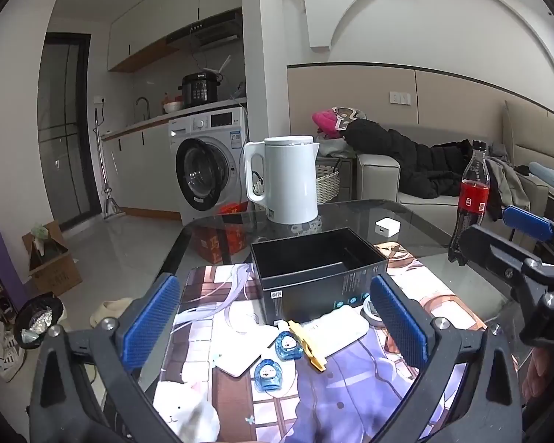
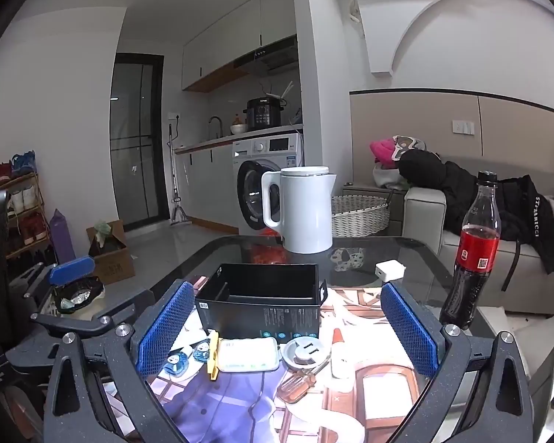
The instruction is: Organize rigid objects
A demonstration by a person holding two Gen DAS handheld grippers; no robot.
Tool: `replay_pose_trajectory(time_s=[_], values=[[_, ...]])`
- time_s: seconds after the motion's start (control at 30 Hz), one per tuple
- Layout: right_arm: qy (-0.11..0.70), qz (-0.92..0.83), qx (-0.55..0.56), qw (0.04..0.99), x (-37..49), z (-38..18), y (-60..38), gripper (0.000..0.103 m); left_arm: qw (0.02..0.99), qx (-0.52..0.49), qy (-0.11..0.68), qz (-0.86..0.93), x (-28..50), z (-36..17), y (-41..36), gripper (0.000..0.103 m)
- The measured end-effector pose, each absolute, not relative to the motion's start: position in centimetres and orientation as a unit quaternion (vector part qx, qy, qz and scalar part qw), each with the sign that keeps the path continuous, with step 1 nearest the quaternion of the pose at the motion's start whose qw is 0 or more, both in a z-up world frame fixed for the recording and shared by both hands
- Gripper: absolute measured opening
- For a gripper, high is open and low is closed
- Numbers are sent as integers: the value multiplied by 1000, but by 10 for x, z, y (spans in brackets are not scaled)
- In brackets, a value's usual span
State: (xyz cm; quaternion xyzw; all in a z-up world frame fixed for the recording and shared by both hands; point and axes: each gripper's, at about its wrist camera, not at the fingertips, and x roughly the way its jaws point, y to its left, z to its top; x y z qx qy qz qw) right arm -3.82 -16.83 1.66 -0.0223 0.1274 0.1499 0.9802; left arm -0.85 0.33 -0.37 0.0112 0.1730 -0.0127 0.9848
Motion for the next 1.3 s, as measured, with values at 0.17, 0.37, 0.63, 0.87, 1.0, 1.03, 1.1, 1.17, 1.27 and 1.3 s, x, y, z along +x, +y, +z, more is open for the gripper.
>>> replay_pose_trajectory(time_s=[0.17,0.37,0.63,0.87,1.0,1.03,1.1,1.17,1.27,1.3], values=[[137,158,-17,978,-30,17,-173,103,983,16,180,-9,-4,-8,5,103],[144,169,-16,975,-23,12,-175,103,984,17,176,-3,-2,-8,1,103],[140,172,-16,975,-26,11,-174,103,983,15,182,1,0,-9,1,103],[143,176,-15,974,-26,12,-175,103,983,22,183,6,0,-9,0,103],[141,180,-17,973,-27,12,-174,103,983,19,183,9,0,-8,1,103],[141,179,-17,974,-27,12,-174,103,983,17,183,10,0,-8,1,103],[140,177,-16,974,-28,12,-174,103,983,16,182,10,0,-8,2,103],[141,177,-15,974,-28,12,-175,103,983,16,180,9,0,-7,2,103],[141,177,-14,974,-27,13,-174,103,983,18,181,7,0,-8,1,103],[142,178,-15,974,-27,13,-174,103,983,18,182,6,0,-8,1,103]])
